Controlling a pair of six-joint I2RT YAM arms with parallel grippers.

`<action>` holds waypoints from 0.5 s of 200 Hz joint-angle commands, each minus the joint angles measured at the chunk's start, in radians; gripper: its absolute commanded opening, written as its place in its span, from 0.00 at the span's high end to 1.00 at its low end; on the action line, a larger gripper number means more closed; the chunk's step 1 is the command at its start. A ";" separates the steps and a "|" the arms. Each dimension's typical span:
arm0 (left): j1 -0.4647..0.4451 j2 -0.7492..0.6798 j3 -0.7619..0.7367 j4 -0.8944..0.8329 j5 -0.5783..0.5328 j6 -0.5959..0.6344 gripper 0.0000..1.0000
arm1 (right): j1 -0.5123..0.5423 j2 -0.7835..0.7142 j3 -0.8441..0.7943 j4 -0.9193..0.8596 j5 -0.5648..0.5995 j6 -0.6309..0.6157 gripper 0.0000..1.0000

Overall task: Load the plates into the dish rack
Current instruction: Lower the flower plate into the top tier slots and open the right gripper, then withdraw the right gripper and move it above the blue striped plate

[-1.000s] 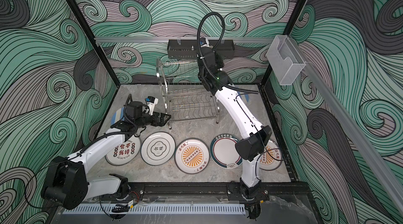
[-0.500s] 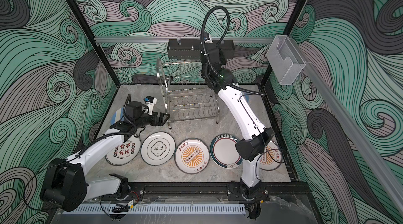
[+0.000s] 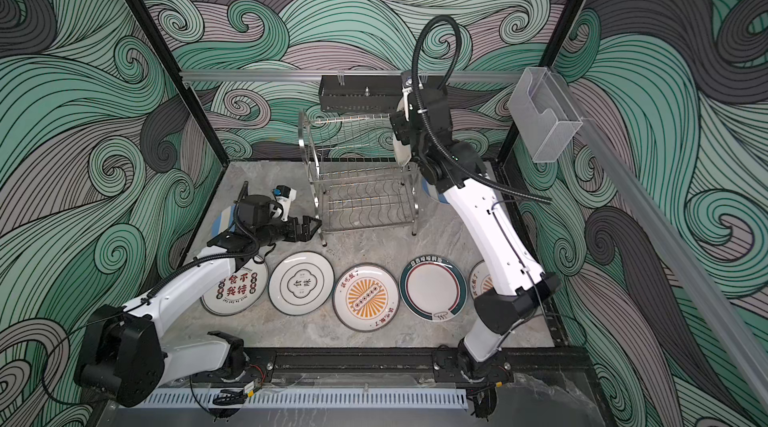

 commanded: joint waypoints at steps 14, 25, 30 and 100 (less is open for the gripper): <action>-0.002 -0.034 0.056 -0.050 -0.022 -0.031 0.01 | -0.027 -0.163 -0.175 -0.032 -0.246 0.137 0.14; -0.004 -0.037 0.055 -0.053 -0.023 -0.037 0.01 | -0.034 -0.217 -0.253 -0.032 -0.283 0.159 0.14; -0.003 -0.039 0.055 -0.054 -0.024 -0.040 0.01 | -0.039 -0.241 -0.290 -0.031 -0.298 0.173 0.14; -0.001 -0.066 0.047 -0.063 -0.015 -0.036 0.01 | -0.185 -0.521 -0.771 0.014 -0.398 0.330 0.16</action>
